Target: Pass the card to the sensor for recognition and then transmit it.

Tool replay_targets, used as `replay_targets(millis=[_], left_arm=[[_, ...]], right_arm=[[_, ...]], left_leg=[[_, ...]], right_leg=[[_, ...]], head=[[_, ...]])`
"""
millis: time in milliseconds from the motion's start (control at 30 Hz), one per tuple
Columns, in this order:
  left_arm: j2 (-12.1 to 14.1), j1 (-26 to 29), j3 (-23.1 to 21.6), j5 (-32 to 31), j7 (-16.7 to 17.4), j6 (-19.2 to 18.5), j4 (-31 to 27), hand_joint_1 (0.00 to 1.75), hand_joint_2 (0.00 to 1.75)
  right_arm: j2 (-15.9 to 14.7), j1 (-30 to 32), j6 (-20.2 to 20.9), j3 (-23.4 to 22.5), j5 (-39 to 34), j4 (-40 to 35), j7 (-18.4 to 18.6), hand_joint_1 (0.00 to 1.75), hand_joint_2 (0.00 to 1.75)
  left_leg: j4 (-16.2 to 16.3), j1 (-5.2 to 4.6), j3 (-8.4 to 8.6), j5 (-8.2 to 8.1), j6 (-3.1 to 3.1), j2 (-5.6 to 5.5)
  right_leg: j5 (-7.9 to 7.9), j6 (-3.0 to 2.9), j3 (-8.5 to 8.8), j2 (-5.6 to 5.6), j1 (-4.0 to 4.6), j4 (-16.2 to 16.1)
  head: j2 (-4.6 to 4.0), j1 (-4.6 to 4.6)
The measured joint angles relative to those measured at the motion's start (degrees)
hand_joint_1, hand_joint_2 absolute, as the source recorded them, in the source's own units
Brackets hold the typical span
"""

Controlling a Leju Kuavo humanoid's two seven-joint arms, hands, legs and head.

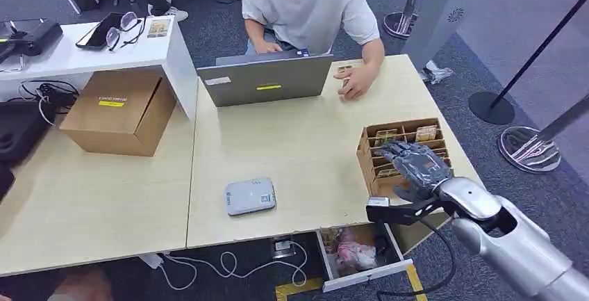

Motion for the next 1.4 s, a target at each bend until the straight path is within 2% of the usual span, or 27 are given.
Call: replay_targets(millis=[567,1033,1067,1100,1133,1333,1400], left_arm=[[-0.5,-0.5,0.0,0.0,-0.2,0.3,0.0,0.00,0.00],[-0.6,-0.6,0.2,0.0,-0.2,0.3,0.0,0.00,0.00],[-0.6,-0.6,0.2,0.0,-0.2,0.3,0.0,0.00,0.00],[-0.7,-0.6,0.2,0.0,-0.2,0.3,0.0,0.00,0.00],[-0.7,-0.6,0.3,0.0,-0.2,0.4,0.0,0.00,0.00],[-0.9,-0.6,0.4,0.0,-0.2,0.4,0.0,0.00,0.00],[-0.9,-0.6,0.4,0.0,-0.2,0.4,0.0,0.00,0.00]], right_arm=[[0.6,-0.1,0.1,0.0,0.5,1.7,0.0,0.45,1.75],[1.8,-2.0,0.3,1.0,0.6,5.1,-1.5,0.54,1.75],[1.8,-2.2,0.3,1.1,0.6,5.3,-1.7,0.61,1.75],[1.9,-2.4,0.3,1.2,0.6,5.6,-1.8,1.12,1.75],[2.0,-2.7,0.3,1.4,0.6,5.9,-1.9,1.31,1.75],[2.7,-4.0,0.3,1.9,0.6,7.4,-2.3,1.40,1.75],[2.8,-4.2,0.3,2.0,0.6,7.8,-2.4,1.54,1.75]], left_leg=[[0.0,0.00,-0.01,0.00,0.00,-0.01],[0.0,0.00,-0.01,0.00,0.00,-0.01],[0.0,0.00,-0.01,0.00,0.00,-0.01],[0.0,0.00,-0.01,0.00,0.00,-0.01],[0.0,0.00,-0.01,0.00,0.00,-0.01],[0.0,0.00,-0.01,0.00,0.00,-0.01],[0.0,0.00,-0.01,0.00,0.00,-0.01]], right_leg=[[0.00,0.00,0.00,-0.01,0.00,0.0],[0.00,0.00,0.00,-0.01,0.00,0.0],[0.00,0.00,0.00,-0.01,0.00,0.0],[0.00,0.00,0.00,-0.01,0.00,0.0],[0.00,0.00,0.00,-0.01,0.00,0.0],[0.00,0.00,0.00,-0.01,0.00,0.0],[0.00,0.00,0.00,-0.01,0.00,0.0]], head=[[0.00,0.00],[0.00,0.00],[0.00,0.00],[0.00,0.00],[0.00,0.00],[0.00,0.00],[0.00,0.00]])
